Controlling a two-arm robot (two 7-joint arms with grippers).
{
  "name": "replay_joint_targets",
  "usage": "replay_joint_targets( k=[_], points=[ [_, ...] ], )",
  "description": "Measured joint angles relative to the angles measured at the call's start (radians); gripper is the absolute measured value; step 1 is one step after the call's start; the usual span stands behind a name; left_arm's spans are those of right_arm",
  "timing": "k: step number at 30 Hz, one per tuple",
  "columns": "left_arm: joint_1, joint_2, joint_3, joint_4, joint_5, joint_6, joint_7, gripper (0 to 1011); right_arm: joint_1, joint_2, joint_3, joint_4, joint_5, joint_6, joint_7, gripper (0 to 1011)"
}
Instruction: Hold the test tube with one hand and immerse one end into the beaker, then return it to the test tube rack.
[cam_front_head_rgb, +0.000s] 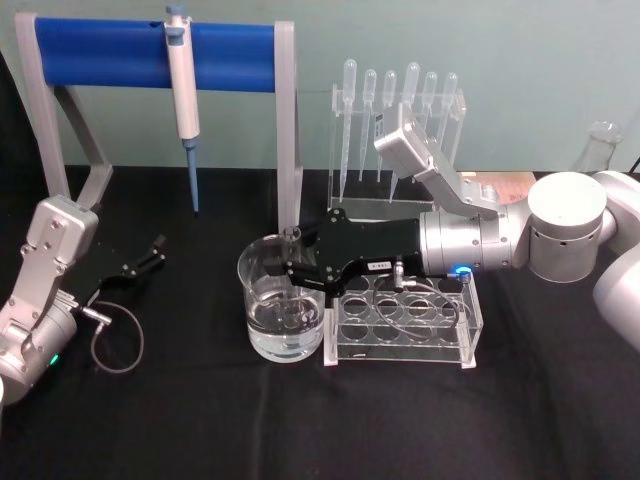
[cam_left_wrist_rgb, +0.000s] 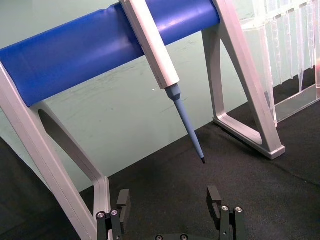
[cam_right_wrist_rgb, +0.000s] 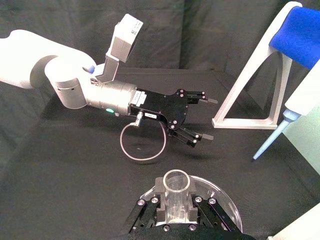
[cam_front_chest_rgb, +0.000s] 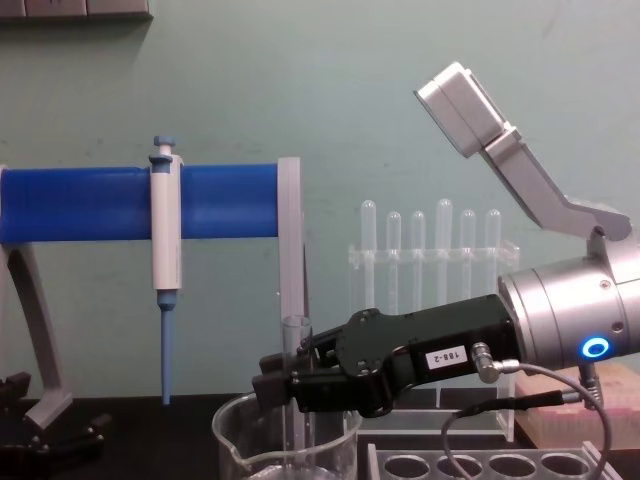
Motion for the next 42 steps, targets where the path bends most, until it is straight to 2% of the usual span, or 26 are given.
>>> replay_joint_targets(
  k=[42],
  points=[
    [0.000, 0.000, 0.000, 0.000, 0.000, 0.000, 0.000, 1000, 0.000, 0.000, 0.000, 0.000, 0.000, 0.000, 0.000, 226]
  ],
)
